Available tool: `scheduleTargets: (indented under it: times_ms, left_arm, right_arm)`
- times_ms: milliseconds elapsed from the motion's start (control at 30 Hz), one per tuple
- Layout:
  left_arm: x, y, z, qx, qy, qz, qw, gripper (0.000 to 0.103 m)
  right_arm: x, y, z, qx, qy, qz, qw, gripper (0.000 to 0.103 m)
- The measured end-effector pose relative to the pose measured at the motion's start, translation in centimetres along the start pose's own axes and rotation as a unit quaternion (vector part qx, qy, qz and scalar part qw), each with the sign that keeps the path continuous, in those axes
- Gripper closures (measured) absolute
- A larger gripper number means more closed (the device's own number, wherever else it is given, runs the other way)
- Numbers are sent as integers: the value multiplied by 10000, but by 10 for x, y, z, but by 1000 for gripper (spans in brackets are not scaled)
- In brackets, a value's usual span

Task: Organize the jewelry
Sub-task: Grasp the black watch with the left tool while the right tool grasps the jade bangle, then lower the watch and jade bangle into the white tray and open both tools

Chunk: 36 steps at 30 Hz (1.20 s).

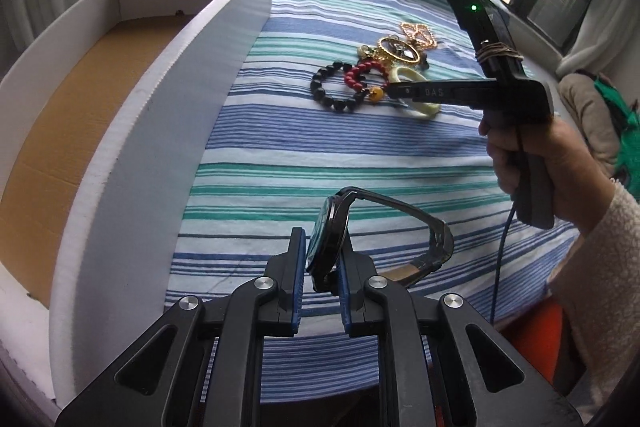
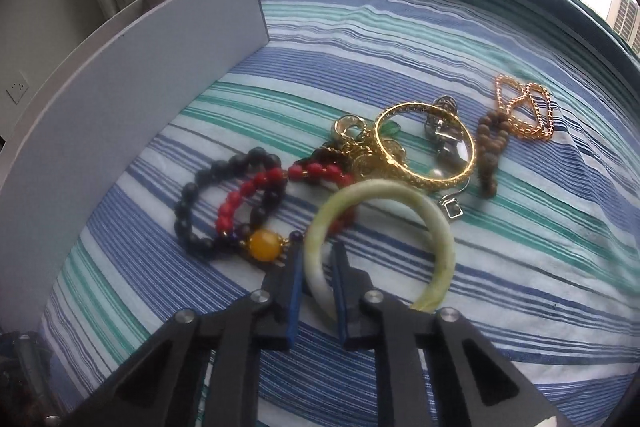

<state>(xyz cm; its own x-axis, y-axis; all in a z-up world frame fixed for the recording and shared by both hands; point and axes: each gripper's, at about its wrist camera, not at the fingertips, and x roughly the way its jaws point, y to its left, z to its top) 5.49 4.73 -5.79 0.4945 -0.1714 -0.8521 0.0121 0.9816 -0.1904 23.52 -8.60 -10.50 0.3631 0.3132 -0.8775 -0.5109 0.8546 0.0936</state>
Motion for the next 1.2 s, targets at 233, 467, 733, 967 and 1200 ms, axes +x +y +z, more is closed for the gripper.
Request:
scheduleTargets:
  times_ms: [233, 467, 733, 967, 1200]
  left_arm:
    - [-71, 14, 10, -138, -362, -529, 9978, 90]
    - [-133, 89, 21, -694, -1128, 588, 9894, 90]
    - [-105, 195, 14, -1720, -773, 1755, 9663, 90]
    - [-74, 228, 11, -1901, -464, 1915, 9618, 90]
    - [-73, 235, 3, -1936, -376, 1834, 9631, 73]
  right_arm:
    - [-65, 12, -7, 275, -522, 472, 9971, 92]
    - [-145, 117, 20, -397, -1359, 1469, 9790, 92]
    - [-129, 257, 47, -1356, -1181, 2366, 9548, 92]
    - [-48, 335, 52, -1725, -263, 2065, 9628, 91]
    - [-20, 349, 49, -1686, 80, 1675, 9713, 87]
